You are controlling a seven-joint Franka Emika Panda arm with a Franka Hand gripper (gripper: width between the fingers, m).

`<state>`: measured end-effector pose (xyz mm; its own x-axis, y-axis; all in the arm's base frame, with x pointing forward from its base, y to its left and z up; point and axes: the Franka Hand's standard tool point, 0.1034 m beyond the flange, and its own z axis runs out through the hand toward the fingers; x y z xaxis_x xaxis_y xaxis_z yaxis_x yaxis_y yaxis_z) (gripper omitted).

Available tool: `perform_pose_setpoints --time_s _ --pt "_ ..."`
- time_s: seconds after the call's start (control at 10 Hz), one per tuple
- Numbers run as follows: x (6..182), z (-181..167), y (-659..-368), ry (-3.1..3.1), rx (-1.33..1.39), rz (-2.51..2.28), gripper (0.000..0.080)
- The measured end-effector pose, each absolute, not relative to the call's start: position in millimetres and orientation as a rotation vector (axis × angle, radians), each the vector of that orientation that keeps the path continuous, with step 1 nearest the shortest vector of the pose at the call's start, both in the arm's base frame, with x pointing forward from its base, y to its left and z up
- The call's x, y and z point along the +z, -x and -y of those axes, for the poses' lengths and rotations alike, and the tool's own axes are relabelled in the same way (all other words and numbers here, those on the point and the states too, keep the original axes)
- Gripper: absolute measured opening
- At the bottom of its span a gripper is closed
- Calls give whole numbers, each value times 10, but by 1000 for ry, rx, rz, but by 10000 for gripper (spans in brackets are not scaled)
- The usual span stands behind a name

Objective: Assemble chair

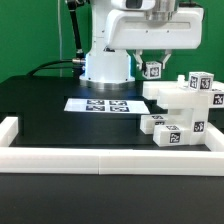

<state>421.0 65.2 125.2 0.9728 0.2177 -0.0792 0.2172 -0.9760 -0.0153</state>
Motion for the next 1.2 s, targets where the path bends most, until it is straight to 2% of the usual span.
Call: perform_pose_setpoints --time_s 0.1,0.4,0.8,1.2 --pt "1397 -716 -4379 3113 66 349 288" --pt "1557 -884 -4640 3133 25 394 288" --pt "1540 -873 -4628 3134 26 393 288" --pt "1418 -1046 -4593 3143 41 427 288"
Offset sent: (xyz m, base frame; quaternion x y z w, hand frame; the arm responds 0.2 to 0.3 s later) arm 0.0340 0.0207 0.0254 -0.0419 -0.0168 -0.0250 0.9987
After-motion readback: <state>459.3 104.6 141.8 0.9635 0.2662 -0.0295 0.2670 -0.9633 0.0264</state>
